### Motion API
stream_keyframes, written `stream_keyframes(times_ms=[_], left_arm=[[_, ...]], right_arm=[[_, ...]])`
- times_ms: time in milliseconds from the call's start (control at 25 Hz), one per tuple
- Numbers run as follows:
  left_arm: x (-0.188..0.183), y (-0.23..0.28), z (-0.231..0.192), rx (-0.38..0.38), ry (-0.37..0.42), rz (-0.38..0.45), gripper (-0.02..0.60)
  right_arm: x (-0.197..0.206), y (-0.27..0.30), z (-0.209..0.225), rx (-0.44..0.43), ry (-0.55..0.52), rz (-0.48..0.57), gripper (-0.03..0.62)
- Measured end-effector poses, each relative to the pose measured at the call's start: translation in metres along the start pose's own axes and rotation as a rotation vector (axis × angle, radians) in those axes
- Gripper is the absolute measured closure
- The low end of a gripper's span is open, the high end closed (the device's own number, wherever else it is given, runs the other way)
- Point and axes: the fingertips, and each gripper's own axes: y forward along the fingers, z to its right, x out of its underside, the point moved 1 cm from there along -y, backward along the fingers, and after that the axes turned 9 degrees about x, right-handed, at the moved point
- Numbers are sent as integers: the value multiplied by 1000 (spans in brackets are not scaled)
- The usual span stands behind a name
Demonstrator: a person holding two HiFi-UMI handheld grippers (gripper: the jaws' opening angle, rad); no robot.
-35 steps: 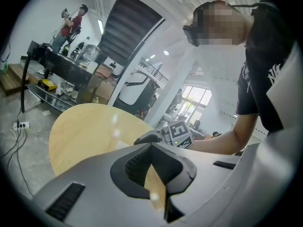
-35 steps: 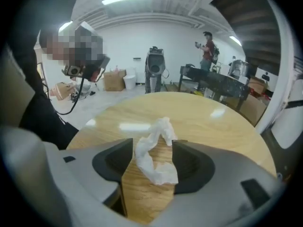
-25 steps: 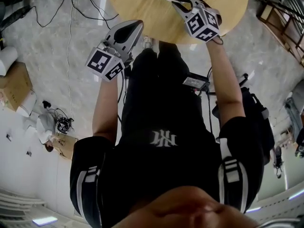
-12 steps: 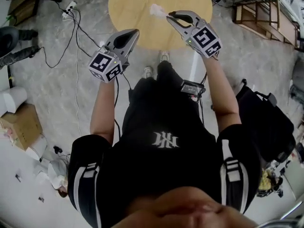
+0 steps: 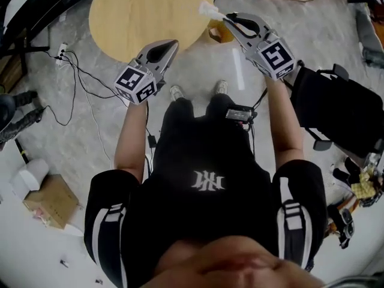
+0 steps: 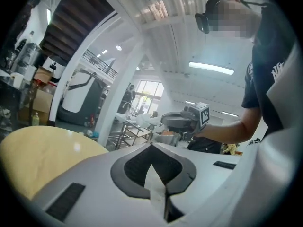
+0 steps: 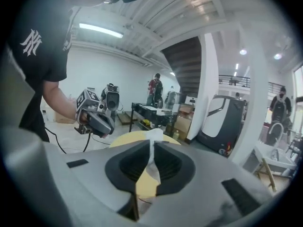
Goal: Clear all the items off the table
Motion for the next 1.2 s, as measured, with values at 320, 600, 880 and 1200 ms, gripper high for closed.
stream_keyframes(times_ms=[320,600,880,1200], left_arm=[[46,142,48,61,-43,-93,569],[101,224,63,-9,-95,-123,569],[187,268,27,-9,-75,-178,569],[330,276,-41,-16,-110,-193,569]], right_arm=[[110,-89,120,65,12,-37,563],[209,-103,165,-23,31,-51,563],[334,-47,122,-93,77,-49,563],[470,49,74,-48,102,-84,562]])
